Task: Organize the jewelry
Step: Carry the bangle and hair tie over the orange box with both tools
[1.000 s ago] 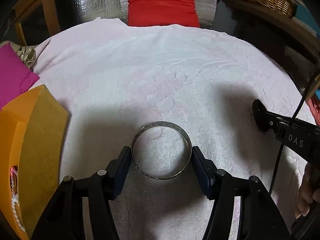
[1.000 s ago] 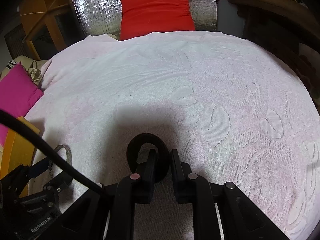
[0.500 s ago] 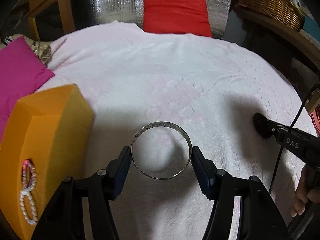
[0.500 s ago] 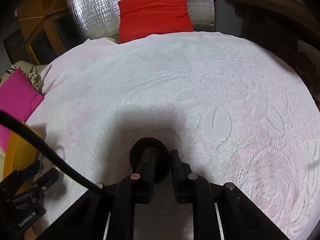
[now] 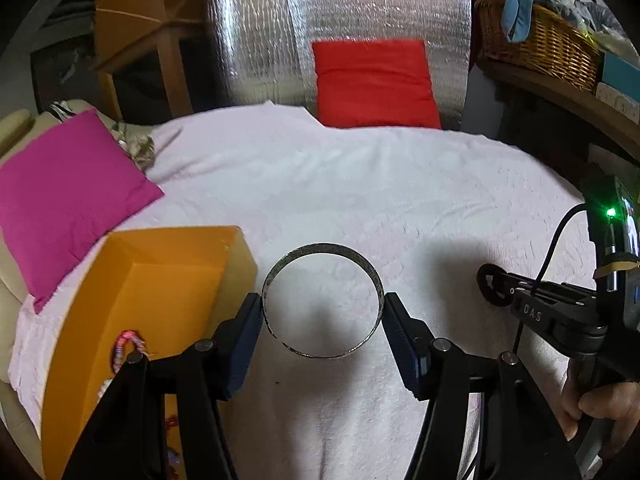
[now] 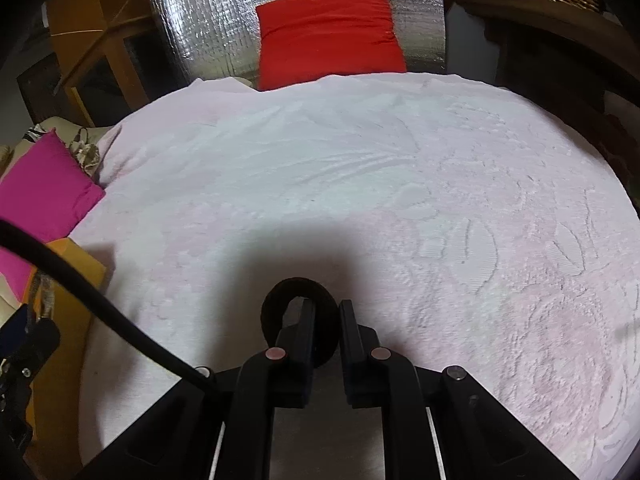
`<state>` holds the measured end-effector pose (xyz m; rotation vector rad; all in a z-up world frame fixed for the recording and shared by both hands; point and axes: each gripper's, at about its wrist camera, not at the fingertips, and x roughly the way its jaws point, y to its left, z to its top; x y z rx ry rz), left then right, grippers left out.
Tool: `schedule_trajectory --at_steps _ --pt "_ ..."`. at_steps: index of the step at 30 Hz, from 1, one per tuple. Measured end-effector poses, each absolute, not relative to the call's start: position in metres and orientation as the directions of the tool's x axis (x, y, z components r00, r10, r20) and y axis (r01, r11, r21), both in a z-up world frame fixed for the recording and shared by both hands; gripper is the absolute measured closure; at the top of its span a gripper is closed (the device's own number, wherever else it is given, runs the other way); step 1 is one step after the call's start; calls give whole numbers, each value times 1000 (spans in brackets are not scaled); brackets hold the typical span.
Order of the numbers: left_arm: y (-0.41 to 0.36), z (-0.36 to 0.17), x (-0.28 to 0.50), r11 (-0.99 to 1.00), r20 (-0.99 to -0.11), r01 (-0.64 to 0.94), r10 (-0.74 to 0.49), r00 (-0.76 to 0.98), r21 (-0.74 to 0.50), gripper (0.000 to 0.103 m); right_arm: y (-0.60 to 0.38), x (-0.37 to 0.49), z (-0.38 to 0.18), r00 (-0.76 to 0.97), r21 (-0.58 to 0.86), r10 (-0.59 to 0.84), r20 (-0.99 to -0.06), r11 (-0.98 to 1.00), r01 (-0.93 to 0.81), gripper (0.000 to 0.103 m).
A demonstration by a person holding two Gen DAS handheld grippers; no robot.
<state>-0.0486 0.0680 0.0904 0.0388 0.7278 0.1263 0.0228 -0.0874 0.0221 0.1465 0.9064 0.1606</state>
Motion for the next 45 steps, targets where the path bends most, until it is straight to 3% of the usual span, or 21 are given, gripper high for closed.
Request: schedule_trajectory --at_steps 12,25,45 --pt "88 110 -74 978 -582 -179 206 787 104 40 -59 11 42 642 264 292 -709 954 -142 91" --pt "122 117 -80 957 -548 -266 285 786 116 40 -10 -16 75 692 294 456 -560 890 -349 91" --pt "185 109 -92 911 -561 -394 392 729 123 40 59 -36 81 635 296 562 -531 825 -482 91"
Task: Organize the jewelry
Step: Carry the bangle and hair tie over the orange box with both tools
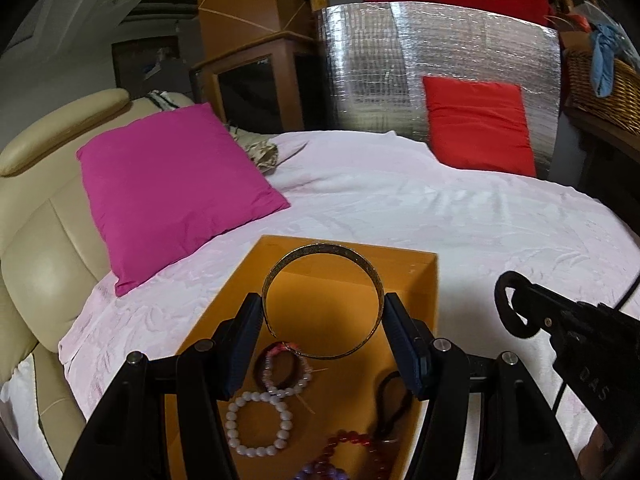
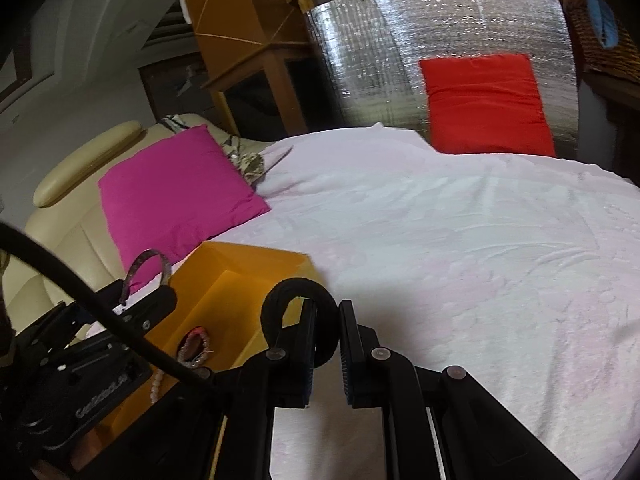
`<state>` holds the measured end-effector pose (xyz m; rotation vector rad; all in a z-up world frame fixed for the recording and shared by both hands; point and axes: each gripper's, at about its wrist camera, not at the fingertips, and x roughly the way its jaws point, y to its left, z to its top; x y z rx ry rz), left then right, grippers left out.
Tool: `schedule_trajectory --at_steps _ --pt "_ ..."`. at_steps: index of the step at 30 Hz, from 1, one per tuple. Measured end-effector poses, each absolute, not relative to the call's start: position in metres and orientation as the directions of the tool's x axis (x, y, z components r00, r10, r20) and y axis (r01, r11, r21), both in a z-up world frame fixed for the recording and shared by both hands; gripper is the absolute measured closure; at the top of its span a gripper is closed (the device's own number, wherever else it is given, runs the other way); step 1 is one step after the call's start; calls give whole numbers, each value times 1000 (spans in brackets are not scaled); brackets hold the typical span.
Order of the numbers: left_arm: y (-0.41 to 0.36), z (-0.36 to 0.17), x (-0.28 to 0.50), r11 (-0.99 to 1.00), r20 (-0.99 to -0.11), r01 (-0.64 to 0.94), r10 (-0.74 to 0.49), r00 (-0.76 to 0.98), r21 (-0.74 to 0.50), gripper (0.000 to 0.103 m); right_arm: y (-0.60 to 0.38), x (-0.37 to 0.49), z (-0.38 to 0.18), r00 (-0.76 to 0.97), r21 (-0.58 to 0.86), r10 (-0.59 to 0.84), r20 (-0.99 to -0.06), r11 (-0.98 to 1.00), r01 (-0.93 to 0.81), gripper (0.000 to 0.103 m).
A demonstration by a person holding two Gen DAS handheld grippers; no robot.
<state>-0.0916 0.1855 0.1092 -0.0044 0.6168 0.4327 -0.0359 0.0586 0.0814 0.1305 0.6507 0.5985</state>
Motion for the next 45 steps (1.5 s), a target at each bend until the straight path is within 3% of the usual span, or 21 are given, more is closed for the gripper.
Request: schedule_trajectory --at_steps 23,45 --pt "250 87 -191 770 -579 -621 575 577 146 40 115 -134 82 470 301 716 -516 666 -683 91" --pt "287 60 -199 743 -669 -653 560 488 145 40 162 -179 41 338 263 717 -609 585 -767 91"
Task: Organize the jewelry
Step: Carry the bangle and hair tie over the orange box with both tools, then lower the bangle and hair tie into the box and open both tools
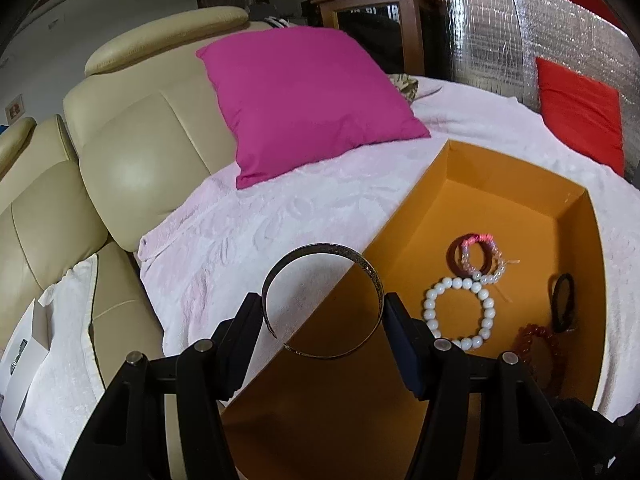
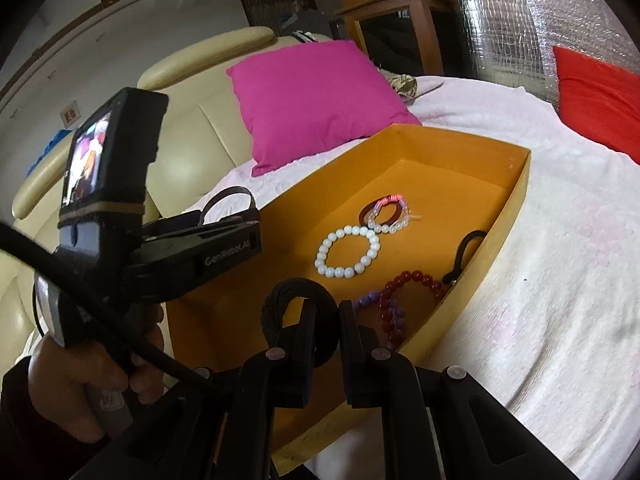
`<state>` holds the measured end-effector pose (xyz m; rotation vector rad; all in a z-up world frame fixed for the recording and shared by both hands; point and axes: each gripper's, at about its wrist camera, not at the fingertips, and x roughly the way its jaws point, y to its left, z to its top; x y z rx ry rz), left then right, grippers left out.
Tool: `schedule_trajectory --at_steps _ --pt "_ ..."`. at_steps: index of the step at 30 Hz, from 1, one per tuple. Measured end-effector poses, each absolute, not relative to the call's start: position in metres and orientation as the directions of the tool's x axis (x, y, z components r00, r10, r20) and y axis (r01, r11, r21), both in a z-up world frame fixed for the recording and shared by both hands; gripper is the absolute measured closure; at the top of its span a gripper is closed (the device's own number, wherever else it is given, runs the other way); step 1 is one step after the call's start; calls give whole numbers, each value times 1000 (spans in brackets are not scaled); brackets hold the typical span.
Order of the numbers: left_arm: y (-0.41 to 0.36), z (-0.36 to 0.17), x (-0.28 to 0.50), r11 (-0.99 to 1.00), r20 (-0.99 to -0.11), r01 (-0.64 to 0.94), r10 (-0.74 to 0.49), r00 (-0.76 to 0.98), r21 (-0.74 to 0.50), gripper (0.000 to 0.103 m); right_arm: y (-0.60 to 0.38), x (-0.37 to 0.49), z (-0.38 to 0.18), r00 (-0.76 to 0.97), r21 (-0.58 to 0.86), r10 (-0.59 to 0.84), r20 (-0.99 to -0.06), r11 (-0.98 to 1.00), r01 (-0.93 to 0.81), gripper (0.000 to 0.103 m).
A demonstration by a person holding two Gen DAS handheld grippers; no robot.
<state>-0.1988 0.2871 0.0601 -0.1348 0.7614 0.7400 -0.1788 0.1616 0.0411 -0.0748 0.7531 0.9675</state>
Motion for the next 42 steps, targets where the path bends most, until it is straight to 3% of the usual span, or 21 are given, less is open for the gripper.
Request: schedule_trajectory --at_steps 10,42 --pt "286 46 -192 757 -727 -636 521 448 151 40 169 -196 30 288 244 714 -638 542 -804 91" --pt "285 43 -185 757 -731 -624 535 424 193 39 165 -211 27 302 194 709 -637 526 -828 89"
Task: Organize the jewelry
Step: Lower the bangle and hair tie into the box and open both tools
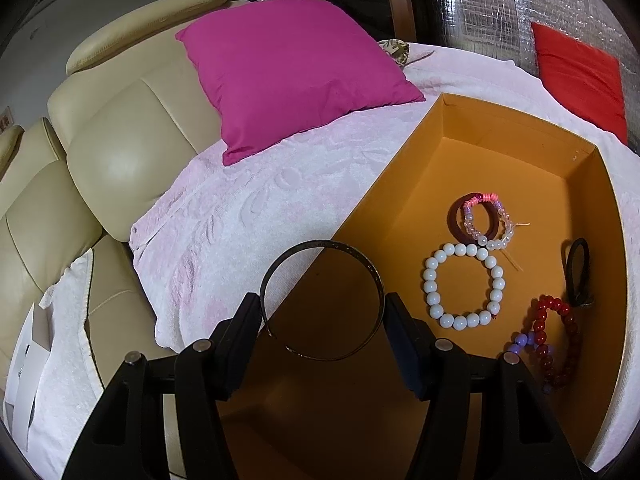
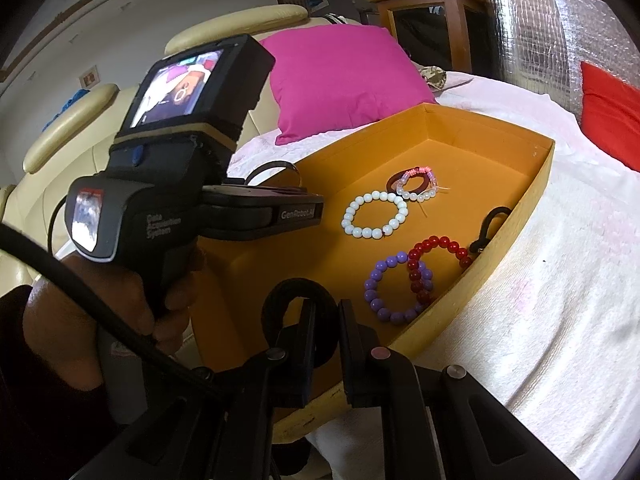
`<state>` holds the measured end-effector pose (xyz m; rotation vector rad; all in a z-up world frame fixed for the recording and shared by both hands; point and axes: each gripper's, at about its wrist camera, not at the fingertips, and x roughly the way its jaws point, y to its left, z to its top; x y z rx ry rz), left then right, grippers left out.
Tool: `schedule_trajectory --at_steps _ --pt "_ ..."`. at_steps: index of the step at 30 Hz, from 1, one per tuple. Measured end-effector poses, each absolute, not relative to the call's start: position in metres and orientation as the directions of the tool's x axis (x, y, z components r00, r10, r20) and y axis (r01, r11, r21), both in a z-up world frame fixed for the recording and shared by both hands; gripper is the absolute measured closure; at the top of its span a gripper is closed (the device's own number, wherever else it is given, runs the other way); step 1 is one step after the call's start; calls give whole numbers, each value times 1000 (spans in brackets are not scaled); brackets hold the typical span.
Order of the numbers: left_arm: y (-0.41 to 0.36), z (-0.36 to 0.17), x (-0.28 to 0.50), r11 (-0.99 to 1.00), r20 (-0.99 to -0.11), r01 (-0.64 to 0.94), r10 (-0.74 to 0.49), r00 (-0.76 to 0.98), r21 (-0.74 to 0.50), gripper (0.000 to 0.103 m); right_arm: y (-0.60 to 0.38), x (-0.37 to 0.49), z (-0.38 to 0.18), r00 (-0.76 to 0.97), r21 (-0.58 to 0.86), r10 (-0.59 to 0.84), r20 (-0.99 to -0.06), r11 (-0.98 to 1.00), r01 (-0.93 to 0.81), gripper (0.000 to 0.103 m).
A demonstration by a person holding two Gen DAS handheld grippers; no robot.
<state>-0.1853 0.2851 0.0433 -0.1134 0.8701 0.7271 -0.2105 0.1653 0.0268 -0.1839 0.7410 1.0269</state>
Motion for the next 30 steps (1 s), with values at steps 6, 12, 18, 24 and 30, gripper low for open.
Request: schedule_trajectory --at_steps 6,12,18,24,30 --pt "285 43 -185 755 -732 -627 537 420 194 39 164 -211 28 298 191 710 -638 521 -832 89" --pt "283 43 -184 758 -730 -623 536 424 195 39 163 -211 28 293 187 713 -638 512 -839 87" --pt "283 43 -184 757 -726 -624 539 426 196 39 161 -214 29 279 195 723 -632 497 -846 81" --pt "283 45 -184 756 -720 -624 544 432 197 39 156 -216 31 269 207 734 -623 486 -849 79" --pt "279 49 -184 756 -701 -622 557 445 206 34 147 -217 37 275 206 742 -611 485 -850 77"
